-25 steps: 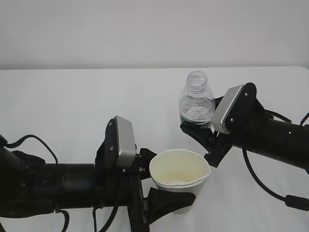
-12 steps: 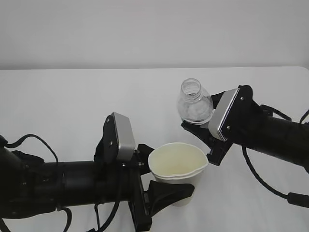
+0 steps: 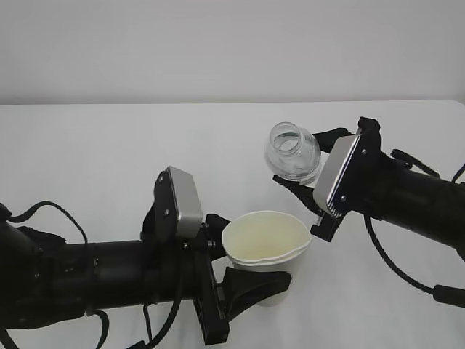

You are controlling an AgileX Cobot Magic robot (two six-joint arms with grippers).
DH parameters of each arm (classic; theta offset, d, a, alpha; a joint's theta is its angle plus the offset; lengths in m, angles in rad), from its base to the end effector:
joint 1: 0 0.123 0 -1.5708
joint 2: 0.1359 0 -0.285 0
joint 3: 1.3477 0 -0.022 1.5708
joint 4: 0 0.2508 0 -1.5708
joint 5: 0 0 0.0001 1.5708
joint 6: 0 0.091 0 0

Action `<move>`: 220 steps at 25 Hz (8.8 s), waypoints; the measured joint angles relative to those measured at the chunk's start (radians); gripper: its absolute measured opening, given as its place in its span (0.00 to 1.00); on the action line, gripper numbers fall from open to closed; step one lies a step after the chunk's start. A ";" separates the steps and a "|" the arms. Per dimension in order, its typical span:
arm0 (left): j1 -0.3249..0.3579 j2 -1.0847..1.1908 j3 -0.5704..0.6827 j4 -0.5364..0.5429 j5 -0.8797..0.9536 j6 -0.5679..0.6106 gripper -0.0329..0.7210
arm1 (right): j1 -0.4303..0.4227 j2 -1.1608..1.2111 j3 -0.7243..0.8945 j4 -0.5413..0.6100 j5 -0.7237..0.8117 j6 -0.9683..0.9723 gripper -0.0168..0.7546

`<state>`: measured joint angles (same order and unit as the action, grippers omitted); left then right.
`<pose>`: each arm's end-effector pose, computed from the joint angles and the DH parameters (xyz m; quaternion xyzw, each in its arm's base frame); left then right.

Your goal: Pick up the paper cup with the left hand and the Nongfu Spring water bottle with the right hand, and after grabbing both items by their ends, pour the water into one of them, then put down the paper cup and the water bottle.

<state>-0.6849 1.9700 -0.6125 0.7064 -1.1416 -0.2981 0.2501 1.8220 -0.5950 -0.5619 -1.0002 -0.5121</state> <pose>0.2076 -0.2389 0.1175 0.4453 0.6309 -0.4168 0.4794 0.2920 0.1167 0.1506 -0.5167 0.5741 -0.0052 0.6351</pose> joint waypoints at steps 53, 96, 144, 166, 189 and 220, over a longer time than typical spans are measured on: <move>0.000 0.000 0.000 -0.028 0.000 0.041 0.64 | 0.000 0.000 0.000 0.105 -0.104 -0.561 0.64; 0.000 0.000 0.000 -0.074 0.000 0.041 0.62 | 0.000 0.000 -0.008 0.146 -0.104 -0.729 0.64; 0.000 0.002 0.000 -0.097 0.000 0.041 0.61 | 0.000 -0.016 -0.017 0.147 -0.110 -0.807 0.64; 0.000 0.002 0.000 -0.102 0.000 0.041 0.61 | 0.000 -0.016 -0.019 0.147 -0.110 -0.818 0.64; 0.000 0.002 0.000 -0.103 0.000 0.041 0.61 | 0.000 -0.016 -0.019 0.147 -0.110 -0.824 0.64; 0.000 0.002 0.000 -0.115 0.000 0.041 0.61 | 0.000 -0.016 -0.019 0.154 -0.112 -0.846 0.64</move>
<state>-0.6849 1.9717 -0.6125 0.5913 -1.1416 -0.2571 0.2501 1.8063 -0.6140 -0.4080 -1.1119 -1.3582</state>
